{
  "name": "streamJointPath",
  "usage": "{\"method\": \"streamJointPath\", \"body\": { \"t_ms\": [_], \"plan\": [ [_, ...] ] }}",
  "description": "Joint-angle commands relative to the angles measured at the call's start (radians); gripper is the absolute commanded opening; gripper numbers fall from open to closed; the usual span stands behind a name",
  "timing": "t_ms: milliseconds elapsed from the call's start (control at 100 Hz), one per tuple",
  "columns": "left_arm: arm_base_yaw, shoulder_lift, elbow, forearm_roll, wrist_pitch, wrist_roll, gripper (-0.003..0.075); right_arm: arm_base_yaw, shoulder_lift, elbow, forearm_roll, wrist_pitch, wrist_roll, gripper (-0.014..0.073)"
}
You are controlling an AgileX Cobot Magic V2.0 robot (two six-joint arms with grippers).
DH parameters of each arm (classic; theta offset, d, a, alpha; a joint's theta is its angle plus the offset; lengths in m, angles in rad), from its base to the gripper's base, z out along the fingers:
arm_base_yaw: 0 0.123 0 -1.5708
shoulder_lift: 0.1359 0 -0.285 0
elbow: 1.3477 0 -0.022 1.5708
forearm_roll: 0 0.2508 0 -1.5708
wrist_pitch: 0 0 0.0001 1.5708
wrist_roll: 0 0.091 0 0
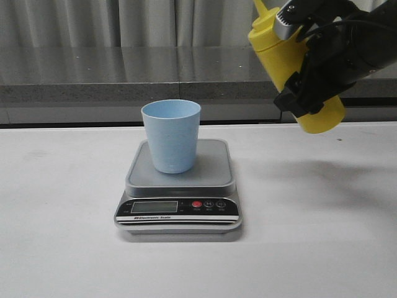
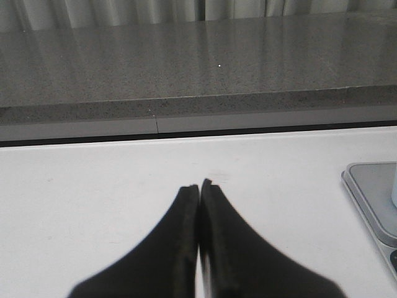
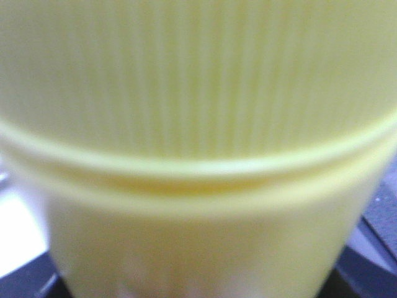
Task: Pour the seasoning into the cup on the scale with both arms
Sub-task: 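Lift the yellow bottle with the right gripper toward the cup, then tilt the bottle nozzle-down over the blue cup with the right gripper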
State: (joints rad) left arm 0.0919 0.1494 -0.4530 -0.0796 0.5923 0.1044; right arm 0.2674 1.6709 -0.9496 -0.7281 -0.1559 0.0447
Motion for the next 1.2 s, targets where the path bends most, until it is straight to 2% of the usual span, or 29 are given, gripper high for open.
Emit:
{"method": "streamJointPath", "body": {
  "t_ms": [0, 300, 580, 880, 1030, 1190],
  "plan": [
    [0.004, 0.010, -0.025, -0.008, -0.075, -0.010, -0.0020, 0.022, -0.058, -0.058, -0.083, 0.053, -0.010, -0.0057],
    [0.004, 0.010, -0.025, -0.008, -0.075, -0.010, -0.0020, 0.104, -0.059, -0.134, -0.322, 0.280, 0.076, -0.0057],
    [0.004, 0.010, -0.025, -0.008, -0.075, -0.010, -0.0020, 0.165, -0.059, -0.147, -0.692, 0.459, 0.113, -0.0057],
    [0.004, 0.010, -0.025, -0.008, -0.075, -0.010, -0.0020, 0.217, -0.058, -0.149, -0.849, 0.463, 0.113, -0.0057],
    [0.004, 0.010, -0.025, -0.008, -0.075, -0.010, -0.0020, 0.253, -0.041, -0.149, -0.960, 0.523, 0.113, -0.0057],
    [0.004, 0.010, -0.025, -0.008, -0.075, -0.010, -0.0020, 0.277, -0.024, -0.150, -1.011, 0.542, 0.113, -0.0057]
  ]
}}
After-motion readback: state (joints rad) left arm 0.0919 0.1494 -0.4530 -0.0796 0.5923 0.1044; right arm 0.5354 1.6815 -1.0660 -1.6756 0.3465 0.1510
